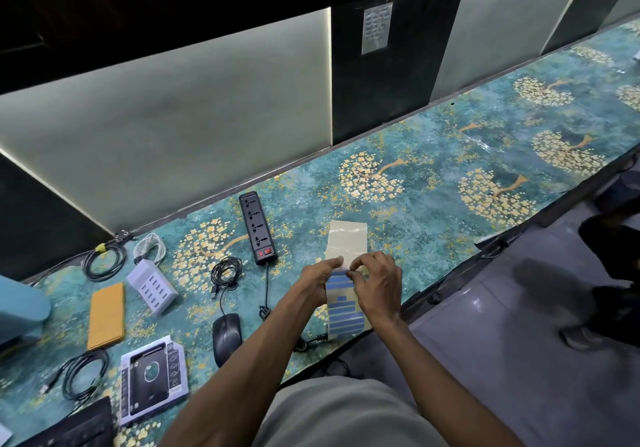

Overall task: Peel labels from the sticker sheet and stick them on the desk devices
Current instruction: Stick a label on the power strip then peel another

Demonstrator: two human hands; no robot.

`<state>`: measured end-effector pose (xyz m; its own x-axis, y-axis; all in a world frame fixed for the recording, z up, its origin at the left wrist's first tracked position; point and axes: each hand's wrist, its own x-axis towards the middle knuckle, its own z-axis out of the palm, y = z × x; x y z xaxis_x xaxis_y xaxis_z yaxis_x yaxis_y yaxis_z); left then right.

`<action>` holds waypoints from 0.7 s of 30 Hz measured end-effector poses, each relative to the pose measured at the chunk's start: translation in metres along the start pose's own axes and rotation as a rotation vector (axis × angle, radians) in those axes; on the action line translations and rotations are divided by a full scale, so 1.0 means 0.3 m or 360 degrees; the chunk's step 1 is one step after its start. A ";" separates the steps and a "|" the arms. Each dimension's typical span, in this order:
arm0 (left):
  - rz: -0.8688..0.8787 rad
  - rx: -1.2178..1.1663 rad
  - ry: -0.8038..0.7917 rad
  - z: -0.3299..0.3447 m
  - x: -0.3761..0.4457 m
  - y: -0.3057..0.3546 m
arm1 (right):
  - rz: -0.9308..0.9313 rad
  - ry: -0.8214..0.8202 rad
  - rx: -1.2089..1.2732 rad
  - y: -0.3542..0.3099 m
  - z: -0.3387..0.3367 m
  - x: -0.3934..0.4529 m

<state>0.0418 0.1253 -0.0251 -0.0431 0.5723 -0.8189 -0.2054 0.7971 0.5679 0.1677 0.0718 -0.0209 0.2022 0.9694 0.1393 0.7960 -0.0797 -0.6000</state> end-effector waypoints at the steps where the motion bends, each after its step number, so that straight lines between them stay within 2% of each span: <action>1: 0.0046 0.0004 0.0054 0.001 0.000 -0.005 | -0.0002 0.0011 0.0027 0.004 0.001 0.001; 4: 0.0228 0.0168 0.0200 -0.017 0.008 -0.040 | -0.0020 -0.0027 0.0334 -0.003 -0.002 -0.002; 7: 0.0388 0.0281 0.0312 -0.078 0.015 -0.085 | 0.0053 -0.0182 0.0625 -0.041 0.018 -0.009; 12: 0.0433 0.0205 0.0447 -0.190 -0.057 -0.094 | 0.0114 -0.0351 0.0727 -0.096 0.113 -0.037; 14: 0.0452 0.0094 0.0573 -0.292 -0.098 -0.106 | 0.0077 -0.0519 0.0718 -0.158 0.183 -0.061; 21: 0.0338 -0.0230 0.1209 -0.686 -0.211 -0.215 | -0.0194 -0.1004 0.0738 -0.464 0.376 -0.205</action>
<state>-0.1433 -0.0021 -0.0269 -0.7386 0.3801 -0.5569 -0.2403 0.6233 0.7441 -0.0200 0.0495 -0.0348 -0.3432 0.9247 -0.1646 0.4448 0.0056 -0.8956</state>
